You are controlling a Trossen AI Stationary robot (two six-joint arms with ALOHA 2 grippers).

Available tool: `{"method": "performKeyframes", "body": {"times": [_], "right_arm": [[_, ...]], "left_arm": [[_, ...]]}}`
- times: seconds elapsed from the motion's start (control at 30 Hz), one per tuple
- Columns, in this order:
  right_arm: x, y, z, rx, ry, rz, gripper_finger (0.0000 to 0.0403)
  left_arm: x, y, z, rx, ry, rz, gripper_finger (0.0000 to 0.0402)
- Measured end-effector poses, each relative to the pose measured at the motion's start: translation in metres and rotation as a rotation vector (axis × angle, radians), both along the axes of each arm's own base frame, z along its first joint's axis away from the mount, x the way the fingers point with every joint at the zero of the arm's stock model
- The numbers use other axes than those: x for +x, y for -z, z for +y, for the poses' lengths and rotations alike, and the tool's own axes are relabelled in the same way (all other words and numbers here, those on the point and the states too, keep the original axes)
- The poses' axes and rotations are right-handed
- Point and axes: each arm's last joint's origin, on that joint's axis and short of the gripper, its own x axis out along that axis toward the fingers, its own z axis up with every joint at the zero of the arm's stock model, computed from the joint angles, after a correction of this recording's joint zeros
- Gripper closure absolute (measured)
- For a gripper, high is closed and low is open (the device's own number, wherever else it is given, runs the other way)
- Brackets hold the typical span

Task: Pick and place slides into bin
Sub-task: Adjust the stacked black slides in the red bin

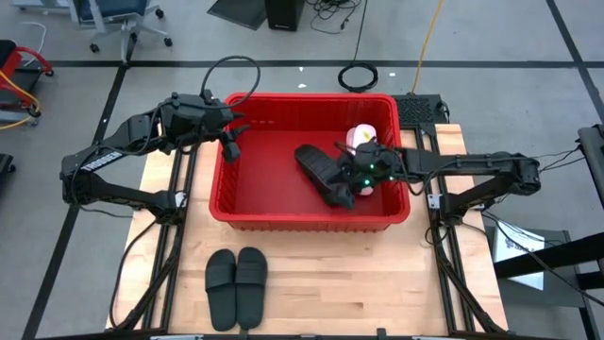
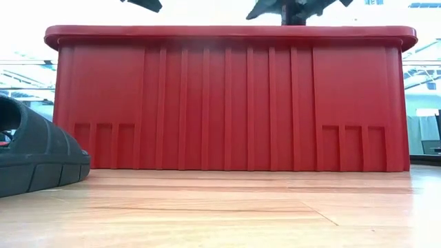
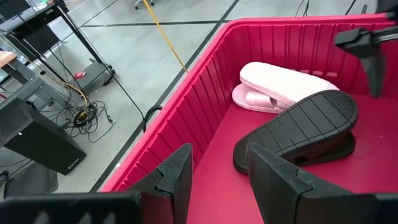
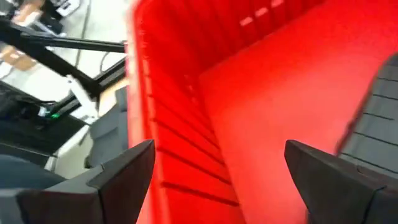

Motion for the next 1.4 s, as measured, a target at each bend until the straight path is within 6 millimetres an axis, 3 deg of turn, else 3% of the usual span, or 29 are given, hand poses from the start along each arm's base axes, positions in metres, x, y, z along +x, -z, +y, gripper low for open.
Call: {"method": "performKeyframes", "body": {"times": [0.3, 0.57, 0.77, 0.87, 1.03, 1.2, 1.4], "right_arm": [[0.015, 0.018, -0.049, 0.117, 0.015, -0.036, 0.0055], [0.067, 0.033, -0.067, 0.15, -0.133, -0.016, 0.0055], [0.101, 0.059, -0.081, 0.143, -0.166, 0.139, 0.0055], [0.106, 0.072, -0.084, 0.094, -0.177, 0.223, 0.0055], [0.108, 0.076, -0.087, -0.014, -0.194, 0.243, 0.0055], [0.103, 0.081, -0.091, -0.164, -0.097, 0.362, 0.0055], [0.093, 0.085, -0.101, -0.215, 0.02, 0.488, 0.0055]], "left_arm": [[0.0, 0.0, 0.0, 0.01, 0.004, 0.002, 0.0254], [0.0, 0.0, 0.001, 0.015, -0.005, 0.004, 0.0254], [0.0, 0.0, 0.001, 0.018, -0.012, 0.005, 0.0254], [0.0, 0.0, 0.001, 0.016, -0.012, 0.01, 0.0254], [-0.001, 0.002, 0.0, 0.007, -0.013, 0.028, 0.0254], [-0.001, 0.002, 0.0, 0.01, -0.012, 0.031, 0.0254], [-0.001, 0.002, 0.0, 0.023, -0.004, 0.039, 0.0254]]}}
